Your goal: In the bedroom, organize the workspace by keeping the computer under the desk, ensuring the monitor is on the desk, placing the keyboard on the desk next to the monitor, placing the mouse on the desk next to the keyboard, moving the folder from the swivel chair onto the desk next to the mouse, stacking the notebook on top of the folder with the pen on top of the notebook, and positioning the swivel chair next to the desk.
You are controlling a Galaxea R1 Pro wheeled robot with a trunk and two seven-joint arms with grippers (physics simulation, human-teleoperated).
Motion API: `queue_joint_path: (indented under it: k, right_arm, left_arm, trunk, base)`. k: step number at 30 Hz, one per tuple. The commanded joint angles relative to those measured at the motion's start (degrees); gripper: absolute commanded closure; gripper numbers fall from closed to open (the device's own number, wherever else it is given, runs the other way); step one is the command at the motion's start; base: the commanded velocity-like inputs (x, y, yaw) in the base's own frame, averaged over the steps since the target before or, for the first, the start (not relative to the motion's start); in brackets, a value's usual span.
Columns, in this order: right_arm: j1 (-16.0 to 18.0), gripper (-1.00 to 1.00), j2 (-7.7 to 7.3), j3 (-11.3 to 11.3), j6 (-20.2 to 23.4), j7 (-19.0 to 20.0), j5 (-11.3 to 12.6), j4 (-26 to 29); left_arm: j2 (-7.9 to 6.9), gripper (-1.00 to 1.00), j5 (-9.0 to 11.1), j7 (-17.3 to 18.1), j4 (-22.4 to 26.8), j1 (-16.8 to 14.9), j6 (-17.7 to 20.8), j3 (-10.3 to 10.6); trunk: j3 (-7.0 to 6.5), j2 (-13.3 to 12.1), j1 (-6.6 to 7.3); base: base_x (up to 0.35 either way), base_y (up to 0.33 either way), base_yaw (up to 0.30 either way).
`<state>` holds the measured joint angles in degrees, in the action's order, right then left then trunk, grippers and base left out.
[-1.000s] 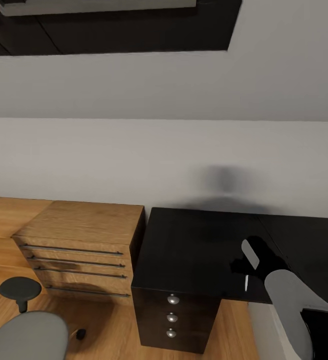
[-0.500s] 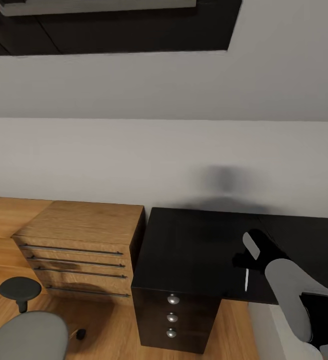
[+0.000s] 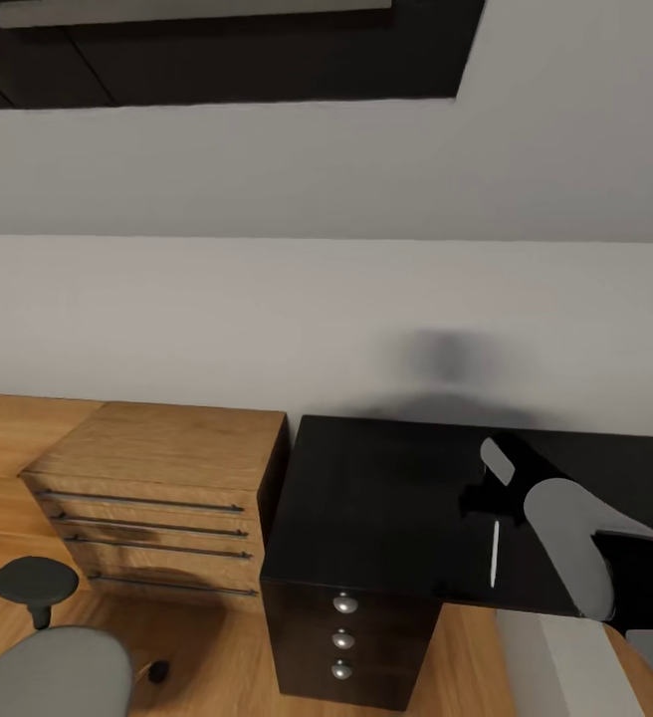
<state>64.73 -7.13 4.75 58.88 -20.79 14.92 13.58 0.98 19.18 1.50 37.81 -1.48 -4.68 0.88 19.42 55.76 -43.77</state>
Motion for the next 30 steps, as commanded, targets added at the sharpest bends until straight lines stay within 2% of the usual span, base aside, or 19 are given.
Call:
queue_joint_path:
  k: [1,10,17,30]
  right_arm:
    - [0.14,-1.00,0.02,0.35,0.09,-0.61,0.50,-0.36]
    - [0.52,-1.00,-1.05,0.40,0.01,-0.54,0.58,-3.12]
    - [0.56,-1.00,-1.87,0.51,0.02,-0.32,0.63,-4.16]
    - [0.57,-1.00,-3.71,0.60,0.06,1.11,0.80,-6.18]
  left_arm:
    - [-0.03,-1.00,0.59,0.16,-0.04,-0.03,-0.20,0.09]
    - [-0.04,-1.00,0.65,0.24,-0.04,-0.02,-2.30,0.10]
    - [-0.02,-1.00,0.56,0.28,-0.02,-0.02,-5.27,0.27]
    - [0.11,-1.00,0.50,-0.13,-0.02,-0.02,-6.25,0.41]
  trunk:
    - [0.07,0.04,-0.02]
    - [0.07,0.04,-0.02]
    - [0.07,0.04,-0.02]
    - [0.07,0.04,-0.02]
  base:
    - [0.226,0.000,0.000]
    - [0.189,0.000,0.000]
    - [0.037,0.000,0.000]
    - [0.005,0.000,0.000]
